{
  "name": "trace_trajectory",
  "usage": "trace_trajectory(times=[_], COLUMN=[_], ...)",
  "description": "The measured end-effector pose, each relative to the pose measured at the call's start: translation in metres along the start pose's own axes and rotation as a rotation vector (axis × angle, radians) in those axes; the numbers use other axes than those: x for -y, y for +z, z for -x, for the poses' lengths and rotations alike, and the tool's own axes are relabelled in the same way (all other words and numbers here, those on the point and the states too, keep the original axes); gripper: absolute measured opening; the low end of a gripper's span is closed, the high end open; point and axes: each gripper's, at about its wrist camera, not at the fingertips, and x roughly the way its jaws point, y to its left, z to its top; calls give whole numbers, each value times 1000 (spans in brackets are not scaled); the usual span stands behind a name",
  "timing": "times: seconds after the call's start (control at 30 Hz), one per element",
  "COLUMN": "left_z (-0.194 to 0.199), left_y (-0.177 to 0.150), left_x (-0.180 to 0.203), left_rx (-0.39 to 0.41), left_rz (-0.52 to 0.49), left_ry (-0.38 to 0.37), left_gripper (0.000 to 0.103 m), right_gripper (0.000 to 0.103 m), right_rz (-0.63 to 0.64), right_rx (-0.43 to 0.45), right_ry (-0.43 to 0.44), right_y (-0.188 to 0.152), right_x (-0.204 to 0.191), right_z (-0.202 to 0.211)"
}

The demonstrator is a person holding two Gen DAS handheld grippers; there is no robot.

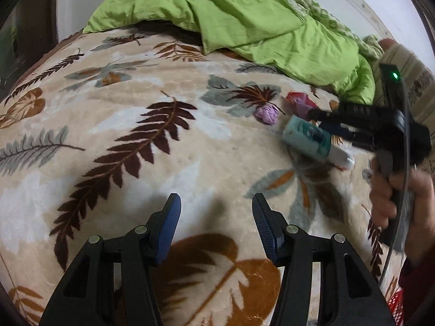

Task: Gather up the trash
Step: 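Grasp the blue tissue pack with the left tool while the right tool grasps the white spray bottle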

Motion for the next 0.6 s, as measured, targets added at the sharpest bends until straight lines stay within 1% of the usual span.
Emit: trace_trajectory(times=[0.07,0.1,0.13,0.17,0.2,0.23,0.27,0.3,0.33,0.37,0.4,0.43,0.53,0.6], left_z=[2,2,2,2,2,2,2,2,2,1,0,-1,-1,-3], left_y=[2,3,3,4,3,3,2,2,1,1,1,1,2,2], left_x=[-5,-7,-10,-11,-12,-11,-9,-9,-7,-5,-4,-4,-4,-4], left_rx=[12,12,10,8,5,4,7,8,7,5,4,4,7,8], left_rz=[18,25,39,47,54,54,48,44,39,33,30,28,31,31], left_ry=[11,14,13,8,1,-2,4,5,2,-1,0,0,-6,-7], left_gripper=[53,53,53,53,53,53,53,53,53,53,53,53,53,53], right_gripper=[44,44,44,44,44,44,44,44,45,49,51,51,51,51], right_rz=[23,26,21,20,45,88,126,152,180,204,221,227,195,188], right_rx=[-45,-82,-136,-160,-165,-139,-91,-49,-5,29,32,7,-59,-100], right_ry=[90,162,279,352,418,404,343,274,186,95,37,-4,-18,23], right_y=[-14,-22,-32,-38,-43,-43,-40,-35,-29,-21,-15,-11,-6,-9], right_x=[-16,-24,-33,-38,-45,-48,-46,-43,-37,-26,-18,-6,21,29], right_z=[0,1,4,8,18,30,42,49,56,58,55,49,30,20])
